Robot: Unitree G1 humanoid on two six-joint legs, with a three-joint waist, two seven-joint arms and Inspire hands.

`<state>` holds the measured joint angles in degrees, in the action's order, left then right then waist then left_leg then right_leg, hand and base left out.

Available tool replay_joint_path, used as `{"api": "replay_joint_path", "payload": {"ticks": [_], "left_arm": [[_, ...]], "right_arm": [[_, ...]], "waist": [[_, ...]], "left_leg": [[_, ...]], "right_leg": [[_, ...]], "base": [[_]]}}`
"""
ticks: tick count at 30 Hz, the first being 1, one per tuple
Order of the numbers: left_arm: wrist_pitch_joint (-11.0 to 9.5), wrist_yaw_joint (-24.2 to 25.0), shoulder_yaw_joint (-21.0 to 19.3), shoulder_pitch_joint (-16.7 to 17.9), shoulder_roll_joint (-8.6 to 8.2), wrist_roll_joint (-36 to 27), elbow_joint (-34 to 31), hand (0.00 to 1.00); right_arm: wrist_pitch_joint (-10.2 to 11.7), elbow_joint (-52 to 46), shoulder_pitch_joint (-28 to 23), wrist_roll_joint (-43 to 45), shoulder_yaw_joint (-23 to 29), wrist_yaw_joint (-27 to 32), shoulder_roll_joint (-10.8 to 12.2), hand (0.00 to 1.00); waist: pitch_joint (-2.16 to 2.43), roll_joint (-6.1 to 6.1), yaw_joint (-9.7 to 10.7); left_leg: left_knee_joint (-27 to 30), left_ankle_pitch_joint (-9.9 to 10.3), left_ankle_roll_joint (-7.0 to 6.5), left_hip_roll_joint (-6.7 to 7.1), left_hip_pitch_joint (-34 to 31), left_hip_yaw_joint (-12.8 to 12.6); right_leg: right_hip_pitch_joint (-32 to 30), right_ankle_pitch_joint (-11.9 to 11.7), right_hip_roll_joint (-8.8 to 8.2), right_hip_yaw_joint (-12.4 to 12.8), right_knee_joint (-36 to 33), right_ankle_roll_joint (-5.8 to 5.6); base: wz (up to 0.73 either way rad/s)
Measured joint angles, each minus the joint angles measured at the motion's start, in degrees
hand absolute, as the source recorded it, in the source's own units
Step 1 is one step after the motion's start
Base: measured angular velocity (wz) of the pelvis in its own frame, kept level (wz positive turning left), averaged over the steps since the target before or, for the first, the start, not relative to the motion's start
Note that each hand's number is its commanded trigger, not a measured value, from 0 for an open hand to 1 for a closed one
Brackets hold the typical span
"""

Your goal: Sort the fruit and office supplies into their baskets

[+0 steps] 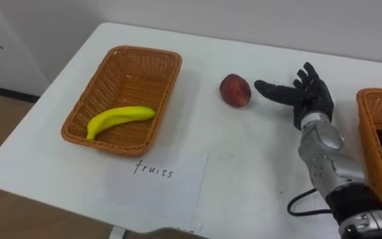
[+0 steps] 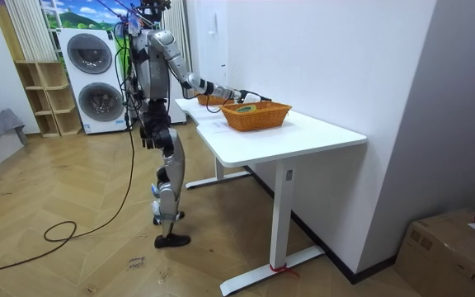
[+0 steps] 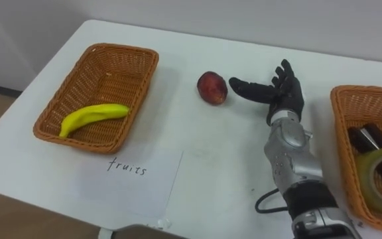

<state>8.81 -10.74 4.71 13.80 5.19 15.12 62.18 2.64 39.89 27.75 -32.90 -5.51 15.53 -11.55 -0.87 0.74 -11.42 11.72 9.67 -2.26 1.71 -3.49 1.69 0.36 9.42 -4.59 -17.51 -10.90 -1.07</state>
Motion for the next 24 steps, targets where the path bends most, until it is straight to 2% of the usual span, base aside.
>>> {"api": "replay_joint_path", "payload": {"ticks": [9,15,20,24], "left_arm": [[-0.04,0.00,0.03,-0.87,-0.06,0.02,-0.05,0.00],[-0.02,0.25,0.11,-1.03,-0.06,0.12,-0.02,0.00],[-0.04,0.12,-0.02,-2.17,-0.01,0.05,0.22,0.00],[-0.24,0.00,0.12,-3.44,0.03,-0.80,0.91,0.00]], "right_arm": [[0.56,0.11,0.50,3.87,0.00,-0.80,0.28,0.00],[0.51,2.95,3.09,10.18,-0.02,-1.31,0.53,0.00],[1.00,2.91,3.16,13.16,-0.83,-0.89,0.53,0.00],[1.03,3.54,3.23,14.01,-1.23,0.11,0.45,0.00]], "waist": [[0.01,-0.02,0.06],[0.01,-0.18,-0.06],[0.03,-1.18,-0.39],[-0.17,-1.68,-1.37]], "left_leg": [[0.05,-0.04,0.01,0.00,-0.97,0.03],[0.13,-0.25,0.07,-0.01,-1.82,0.12],[0.22,-0.56,0.15,-0.08,-2.92,0.00],[0.50,-0.57,0.15,-0.05,-2.97,0.03]], "right_leg": [[-0.86,-0.01,0.05,0.01,0.05,0.00],[-2.00,-0.11,0.07,0.03,-0.01,0.11],[-3.20,-0.23,0.05,-0.01,-0.39,0.23],[-3.34,-0.23,-0.06,0.14,-0.78,0.23]], "base": [[0.00],[0.00],[0.00],[-0.01]]}}
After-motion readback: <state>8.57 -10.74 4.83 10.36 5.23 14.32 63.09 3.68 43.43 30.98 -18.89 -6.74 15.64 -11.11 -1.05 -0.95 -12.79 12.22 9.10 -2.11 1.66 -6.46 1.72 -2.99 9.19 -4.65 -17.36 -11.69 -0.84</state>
